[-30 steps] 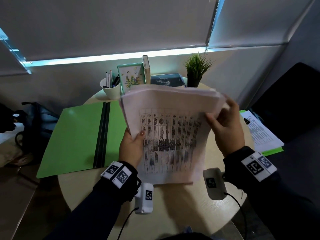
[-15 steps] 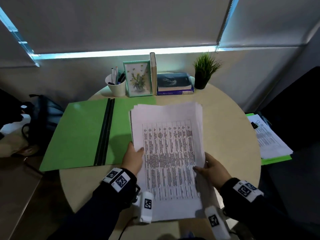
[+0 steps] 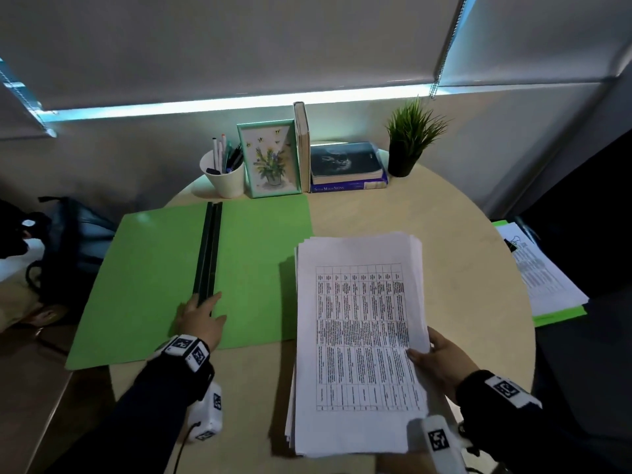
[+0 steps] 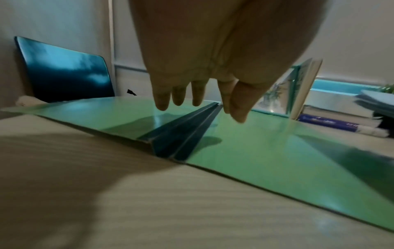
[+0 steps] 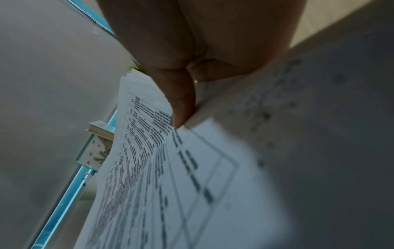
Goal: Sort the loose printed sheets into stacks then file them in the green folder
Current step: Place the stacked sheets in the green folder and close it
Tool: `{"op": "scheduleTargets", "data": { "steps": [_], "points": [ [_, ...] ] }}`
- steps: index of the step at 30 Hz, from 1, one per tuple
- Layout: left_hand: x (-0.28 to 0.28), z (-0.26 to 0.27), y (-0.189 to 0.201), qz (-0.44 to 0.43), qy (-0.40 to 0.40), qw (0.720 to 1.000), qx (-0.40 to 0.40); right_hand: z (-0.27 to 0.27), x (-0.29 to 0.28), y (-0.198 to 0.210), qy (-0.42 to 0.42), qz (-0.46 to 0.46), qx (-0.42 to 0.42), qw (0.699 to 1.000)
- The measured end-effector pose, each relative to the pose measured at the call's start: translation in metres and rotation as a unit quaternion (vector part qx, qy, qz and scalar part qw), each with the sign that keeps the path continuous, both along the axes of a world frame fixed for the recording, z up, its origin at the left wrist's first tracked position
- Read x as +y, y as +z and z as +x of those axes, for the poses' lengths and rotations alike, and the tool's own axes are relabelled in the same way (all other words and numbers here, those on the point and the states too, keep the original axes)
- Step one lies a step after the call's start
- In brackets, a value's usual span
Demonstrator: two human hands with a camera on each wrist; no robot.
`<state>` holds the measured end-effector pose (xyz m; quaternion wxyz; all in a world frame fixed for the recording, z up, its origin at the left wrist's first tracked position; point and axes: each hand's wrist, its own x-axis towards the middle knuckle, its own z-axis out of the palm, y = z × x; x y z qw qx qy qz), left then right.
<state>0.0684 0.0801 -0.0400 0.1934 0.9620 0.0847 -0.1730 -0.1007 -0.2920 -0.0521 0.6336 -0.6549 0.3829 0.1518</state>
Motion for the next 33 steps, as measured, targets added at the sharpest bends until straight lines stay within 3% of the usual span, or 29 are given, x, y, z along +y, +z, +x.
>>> {"op": "scheduleTargets", "data": {
  "steps": [6, 16, 19, 22, 26, 28, 33],
  "points": [
    [0.013, 0.016, -0.021, 0.036, -0.073, 0.996, 0.045, 0.002, -0.004, -0.01, -0.059, 0.066, -0.004, 0.996],
    [0.003, -0.02, -0.02, 0.121, -0.168, 0.977, 0.057, 0.0, -0.01, -0.012, -0.101, 0.135, -0.04, 0.985],
    [-0.009, -0.046, -0.021, 0.121, -0.167, 0.975, 0.08, -0.001, -0.008, 0.003, -0.093, 0.119, -0.033, 0.988],
    [-0.024, -0.07, -0.02, 0.099, -0.215, 0.964, 0.117, -0.003, -0.014, -0.001, -0.08, 0.106, -0.039, 0.99],
    [-0.047, -0.105, -0.012, 0.106, -0.272, 0.95, 0.112, -0.003, -0.022, -0.014, -0.081, 0.09, -0.032, 0.992],
    [-0.057, -0.12, -0.008, 0.112, -0.303, 0.941, 0.102, -0.002, -0.02, -0.002, -0.064, 0.083, -0.012, 0.994],
    [-0.079, -0.141, 0.004, 0.141, -0.357, 0.918, 0.101, 0.003, -0.032, -0.011, 0.013, -0.061, 0.033, 0.997]
  ]
}}
